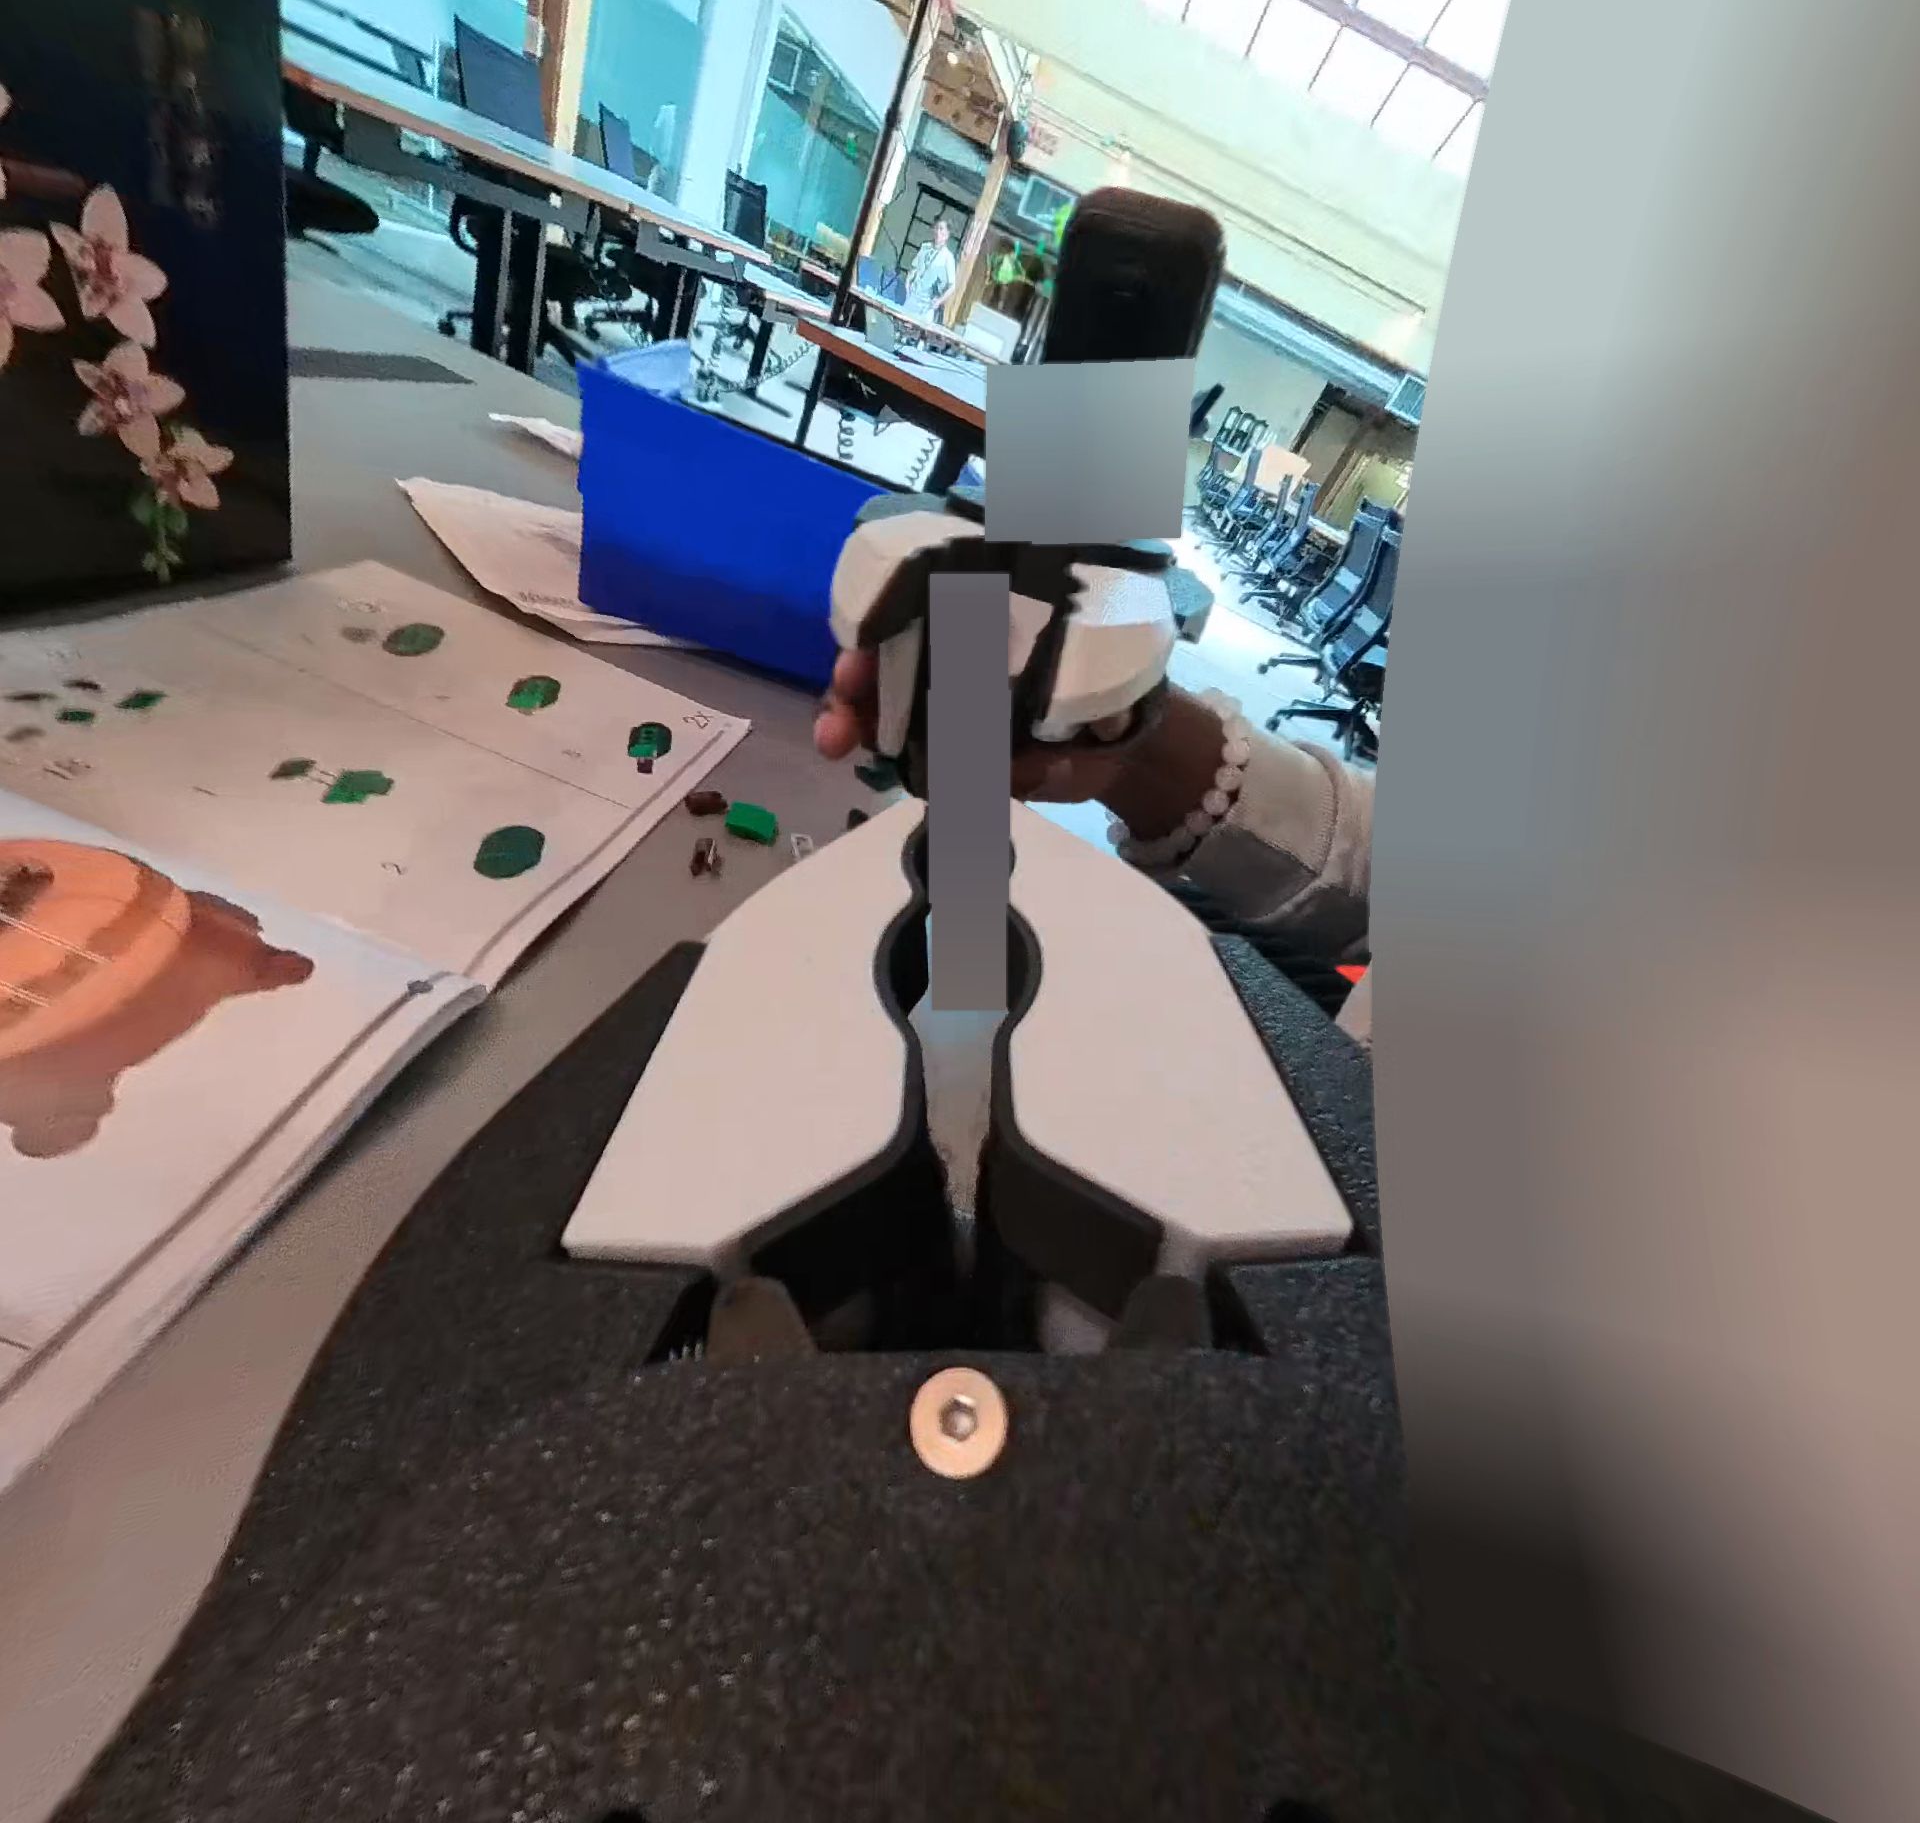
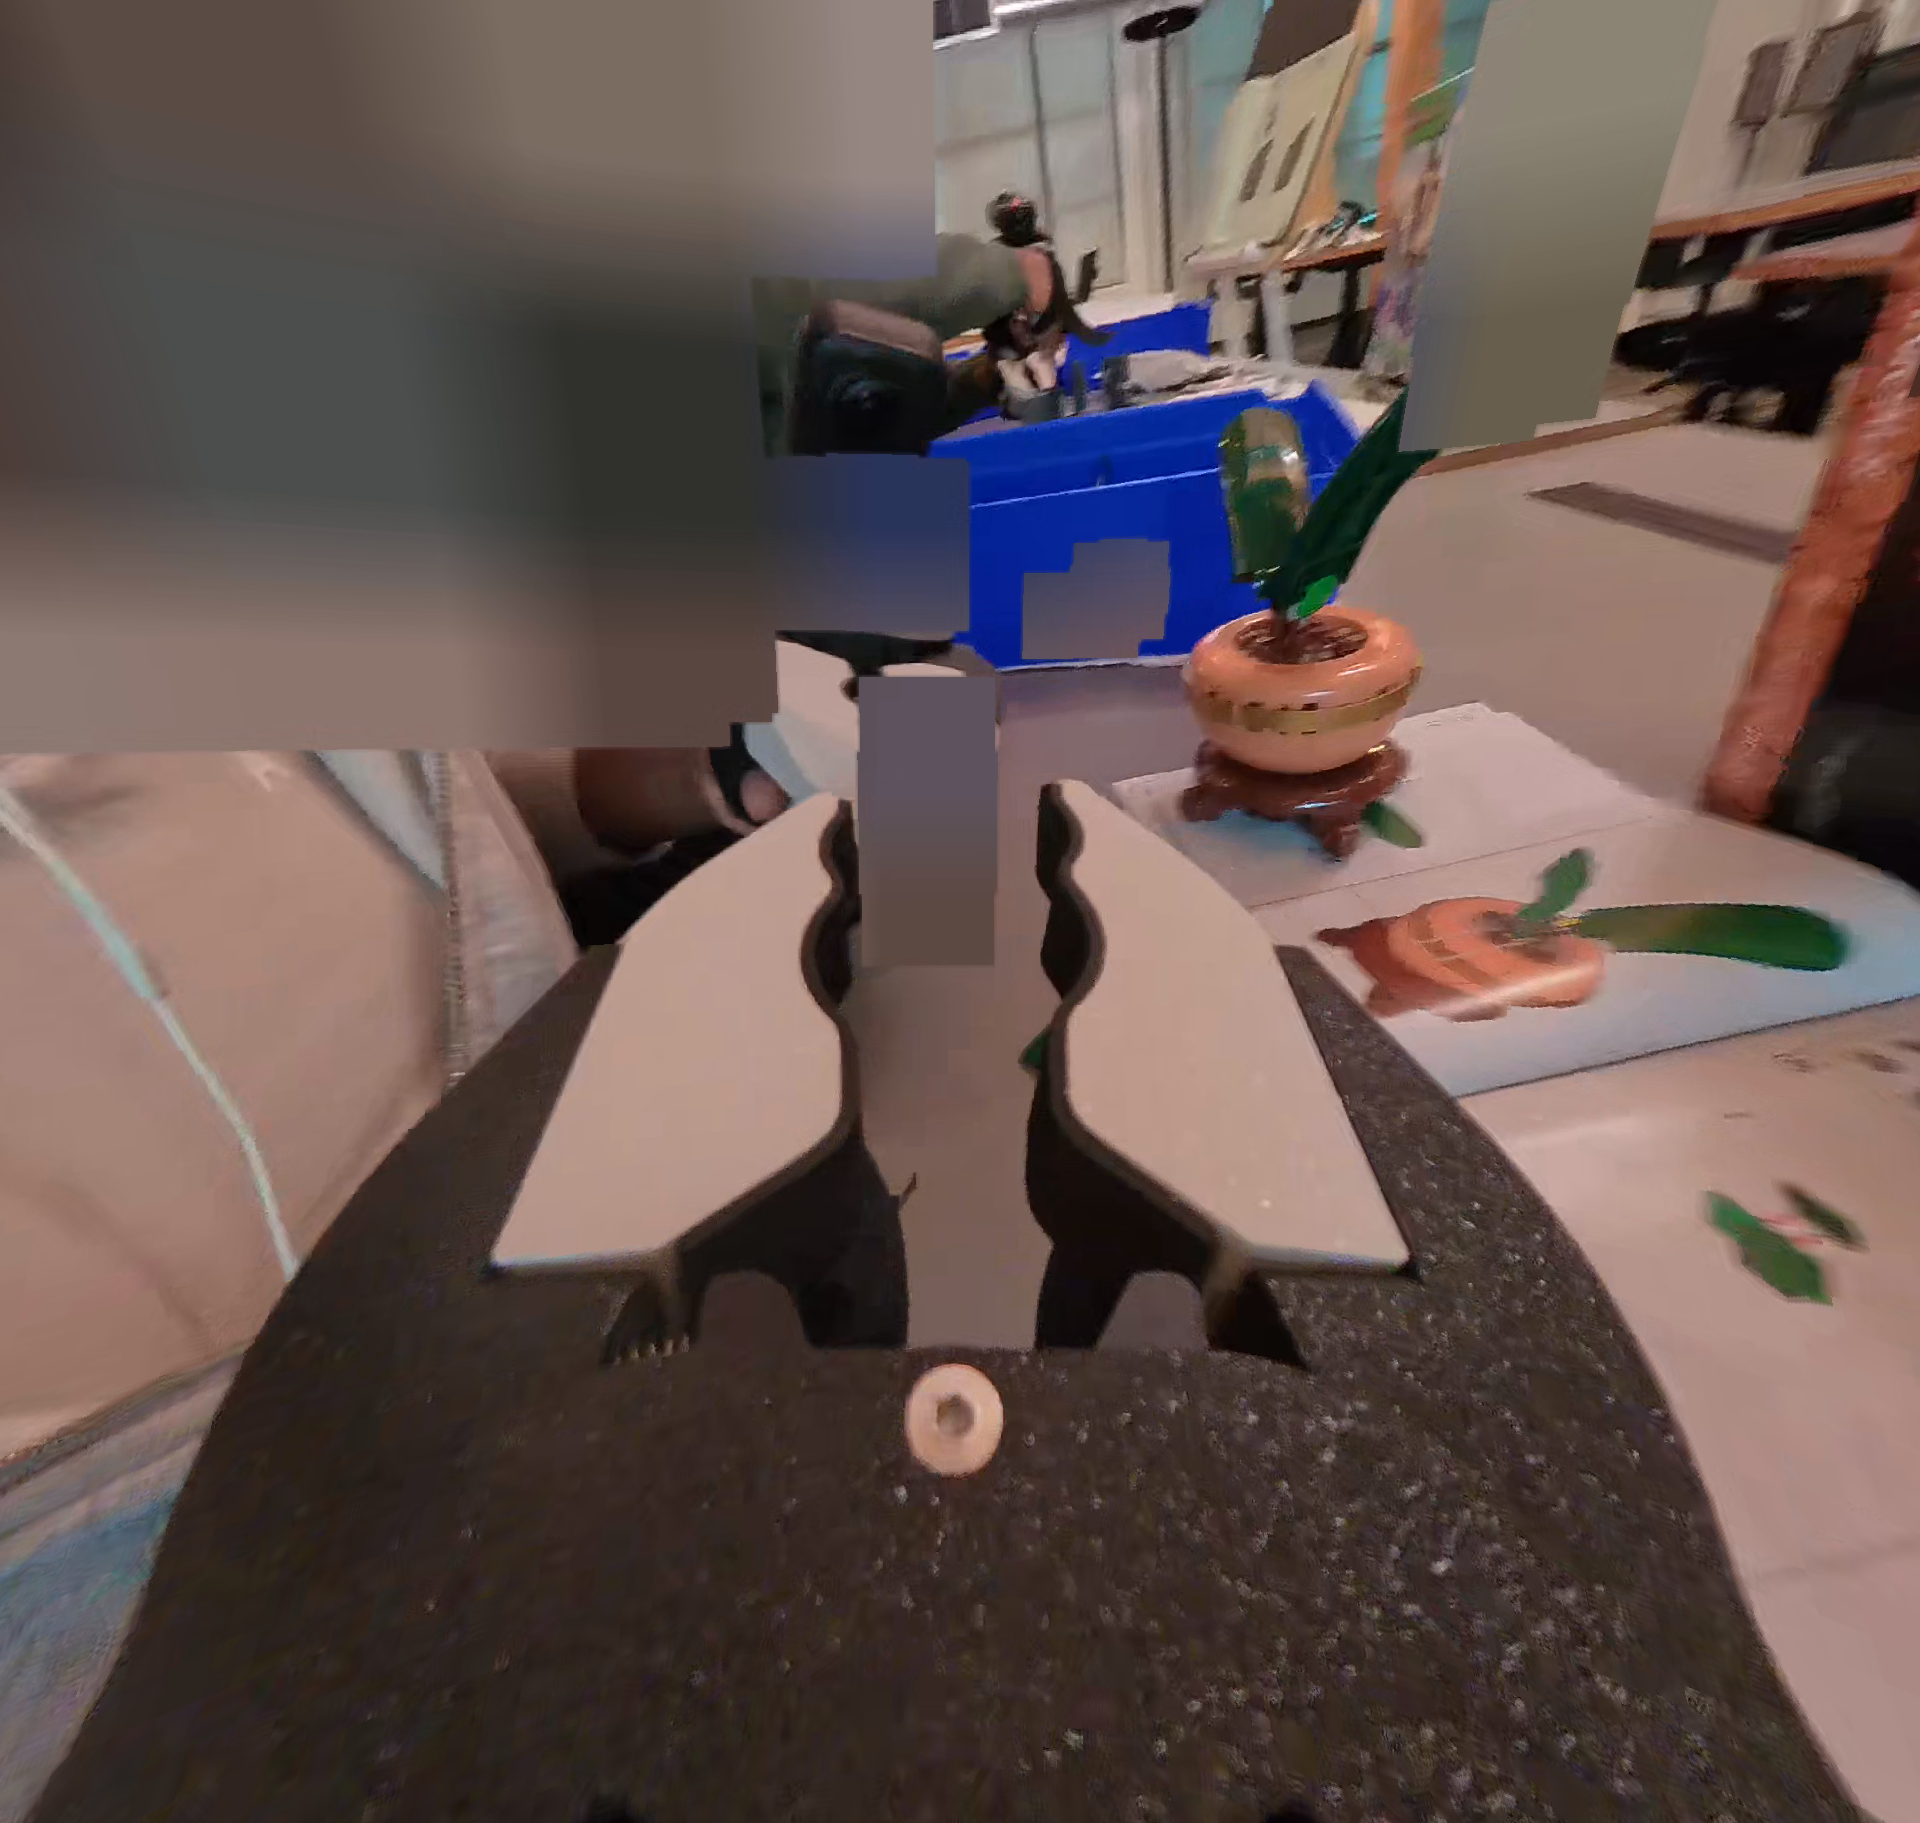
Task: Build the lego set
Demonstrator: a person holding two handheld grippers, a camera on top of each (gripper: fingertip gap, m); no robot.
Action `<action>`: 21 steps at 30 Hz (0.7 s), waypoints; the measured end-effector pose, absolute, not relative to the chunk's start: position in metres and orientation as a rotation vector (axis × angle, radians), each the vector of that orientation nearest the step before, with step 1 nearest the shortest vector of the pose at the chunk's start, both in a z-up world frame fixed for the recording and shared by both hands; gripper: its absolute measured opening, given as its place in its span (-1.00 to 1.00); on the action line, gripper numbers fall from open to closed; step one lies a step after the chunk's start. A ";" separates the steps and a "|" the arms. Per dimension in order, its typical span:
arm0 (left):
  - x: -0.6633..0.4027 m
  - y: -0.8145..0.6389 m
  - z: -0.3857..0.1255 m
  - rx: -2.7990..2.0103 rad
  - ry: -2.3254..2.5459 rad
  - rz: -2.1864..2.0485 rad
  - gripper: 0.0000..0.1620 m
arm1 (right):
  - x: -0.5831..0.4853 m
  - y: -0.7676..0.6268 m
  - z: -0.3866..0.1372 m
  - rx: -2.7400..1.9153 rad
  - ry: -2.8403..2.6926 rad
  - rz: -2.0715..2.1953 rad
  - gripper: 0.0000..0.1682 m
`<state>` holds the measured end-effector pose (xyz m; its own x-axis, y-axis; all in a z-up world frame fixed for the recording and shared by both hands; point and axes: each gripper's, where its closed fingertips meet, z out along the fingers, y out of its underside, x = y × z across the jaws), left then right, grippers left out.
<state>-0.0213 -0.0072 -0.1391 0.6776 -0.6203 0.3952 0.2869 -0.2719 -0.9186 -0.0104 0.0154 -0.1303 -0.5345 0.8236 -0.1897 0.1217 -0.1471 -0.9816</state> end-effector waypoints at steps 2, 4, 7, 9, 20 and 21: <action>-0.016 -0.006 -0.143 -1.639 0.288 -0.917 -0.94 | -0.010 0.007 -0.137 -1.153 -1.641 1.823 -0.56; -0.011 -0.006 -0.145 -1.645 0.311 -0.927 -0.94 | -0.008 0.002 -0.143 -1.226 -1.646 1.898 -0.68; -0.003 -0.003 -0.147 -1.660 0.358 -0.932 -0.93 | -0.004 0.005 -0.144 -1.296 -1.567 1.983 -0.93; -0.002 0.002 -0.148 -1.660 0.408 -0.890 -0.90 | -0.003 0.014 -0.144 -1.412 -1.454 2.028 -0.93; -0.013 0.064 -0.157 -1.538 0.673 -0.137 -0.44 | -0.007 0.075 -0.144 -1.766 -0.405 2.405 -0.93; -0.012 0.067 -0.157 -1.532 0.662 -0.141 -0.44 | -0.010 0.075 -0.144 -1.768 -0.375 2.439 -0.93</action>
